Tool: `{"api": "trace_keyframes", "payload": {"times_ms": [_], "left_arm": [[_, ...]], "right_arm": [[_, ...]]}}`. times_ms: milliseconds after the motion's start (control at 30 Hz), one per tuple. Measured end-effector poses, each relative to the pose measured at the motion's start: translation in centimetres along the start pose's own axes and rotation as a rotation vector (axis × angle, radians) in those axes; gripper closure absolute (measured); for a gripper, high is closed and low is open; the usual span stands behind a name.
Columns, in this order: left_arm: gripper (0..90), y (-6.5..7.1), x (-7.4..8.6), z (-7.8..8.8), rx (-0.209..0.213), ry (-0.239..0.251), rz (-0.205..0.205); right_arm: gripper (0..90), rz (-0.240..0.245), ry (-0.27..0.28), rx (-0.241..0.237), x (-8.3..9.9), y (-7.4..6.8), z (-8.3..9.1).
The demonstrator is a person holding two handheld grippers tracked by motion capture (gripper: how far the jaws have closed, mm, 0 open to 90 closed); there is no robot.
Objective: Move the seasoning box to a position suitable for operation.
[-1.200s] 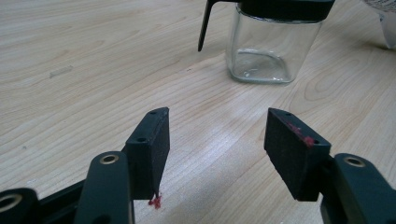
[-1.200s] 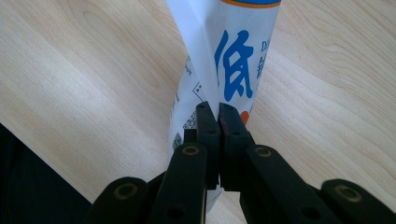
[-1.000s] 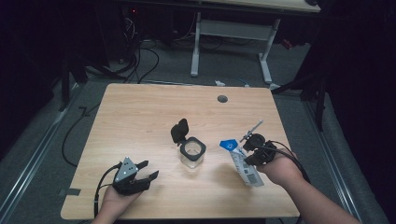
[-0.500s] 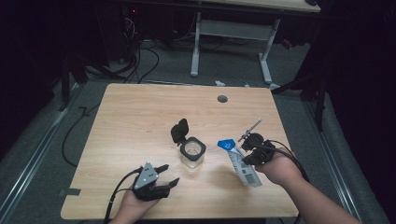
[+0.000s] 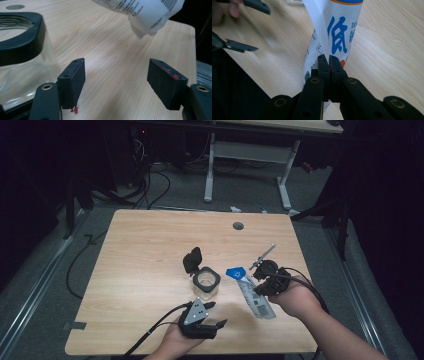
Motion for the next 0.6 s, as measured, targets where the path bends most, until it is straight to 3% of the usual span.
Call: {"api": "trace_keyframes", "payload": {"times_ms": [133,433,600], "left_arm": [[30.3,0.3,-0.3,-0.6,0.021,0.029,0.036],[26.7,1.6,-0.9,-2.0,0.050,0.048,0.002],[25.1,2.2,-1.1,-3.2,0.052,0.035,-0.011]], "right_arm": [[90.0,-0.003,0.010,-0.012,-0.5,-0.4,0.1],[90.0,0.031,-0.003,-0.034,-1.6,-1.2,0.1],[90.0,0.044,0.005,-0.048,-2.4,-1.6,0.3]]}}
Point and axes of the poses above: each handheld gripper's, and its own axes: z roughly backward along the jaws, x roughly out of its underside, y roughly to its right, the point moved 4 cm from there along -z, roughly forward along the jaws, and after that the axes turned 5 degrees about z, right-handed, at the moved point
